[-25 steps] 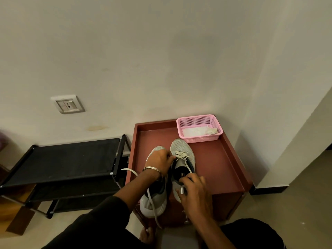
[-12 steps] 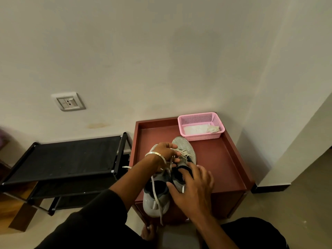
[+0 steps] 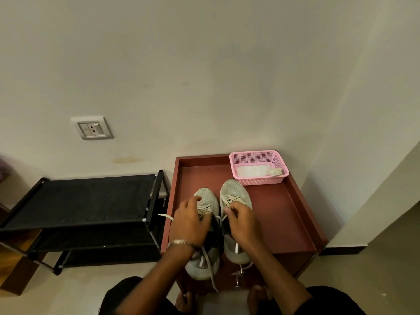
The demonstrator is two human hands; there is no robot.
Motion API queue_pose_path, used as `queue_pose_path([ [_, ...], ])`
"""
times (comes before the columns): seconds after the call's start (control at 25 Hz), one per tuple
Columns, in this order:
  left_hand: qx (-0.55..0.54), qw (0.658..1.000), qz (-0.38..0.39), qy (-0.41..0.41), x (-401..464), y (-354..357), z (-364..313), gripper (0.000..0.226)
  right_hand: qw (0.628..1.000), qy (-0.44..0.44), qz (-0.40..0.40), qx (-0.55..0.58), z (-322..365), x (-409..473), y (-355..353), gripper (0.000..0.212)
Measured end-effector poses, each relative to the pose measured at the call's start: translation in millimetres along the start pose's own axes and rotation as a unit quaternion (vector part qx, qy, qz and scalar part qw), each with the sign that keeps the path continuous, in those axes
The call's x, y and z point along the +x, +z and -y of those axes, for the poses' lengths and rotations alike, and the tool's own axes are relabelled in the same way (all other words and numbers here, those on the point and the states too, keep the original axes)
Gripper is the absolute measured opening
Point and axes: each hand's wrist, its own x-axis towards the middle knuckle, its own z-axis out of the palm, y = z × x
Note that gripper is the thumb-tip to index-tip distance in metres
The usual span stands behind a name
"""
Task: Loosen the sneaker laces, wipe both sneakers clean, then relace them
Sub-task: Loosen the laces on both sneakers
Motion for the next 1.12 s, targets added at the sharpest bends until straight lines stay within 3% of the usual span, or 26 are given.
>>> queue_pose_path([
  [0.08,0.03,0.995,0.072,-0.069,-21.6,10.1,25.1,0.065,0.998,0.008,-0.013,0.054,3.3,4.8,-7.9,0.026],
  [0.16,0.004,0.985,0.119,-0.121,-28.5,19.4,40.0,0.06,0.993,0.031,-0.013,0.109,13.5,9.5,-12.7,0.025],
  [0.44,-0.062,0.989,0.041,-0.131,-2.8,8.4,45.4,0.025,0.976,0.143,0.052,0.157,45.8,43.0,-42.5,0.024],
  [0.52,-0.064,0.99,0.065,-0.11,4.4,5.8,41.5,0.028,0.985,0.12,0.097,0.079,53.8,50.2,-54.1,0.023],
  [0.6,-0.053,0.985,0.114,-0.117,2.5,10.0,37.9,0.035,0.987,0.052,0.121,-0.088,59.2,49.8,-62.7,0.018],
  [0.68,-0.033,0.98,0.151,-0.128,-2.8,18.4,40.0,0.047,0.965,-0.025,0.051,-0.255,59.2,41.7,-69.7,0.023],
  [0.72,-0.031,0.979,0.157,-0.13,-3.2,22.9,43.3,0.048,0.962,-0.049,-0.007,-0.268,59.5,36.8,-74.9,0.025],
  [0.8,-0.03,0.981,0.136,-0.136,1.4,25.0,48.5,0.041,0.98,-0.059,-0.082,-0.169,58.8,30.0,-86.3,0.022],
  [0.88,-0.036,0.981,0.11,-0.154,8.1,23.1,50.2,0.032,0.991,-0.039,-0.107,-0.067,48.0,26.9,-92.3,0.013],
  [1.0,-0.037,0.978,0.112,-0.173,21.1,18.6,49.1,0.03,0.99,-0.006,-0.135,-0.035,21.0,16.3,-92.9,0.004],
  [1.12,-0.053,0.976,0.134,-0.161,28.3,10.1,43.9,0.039,0.994,0.09,-0.048,-0.04,-15.4,-1.3,-80.3,0.007],
])
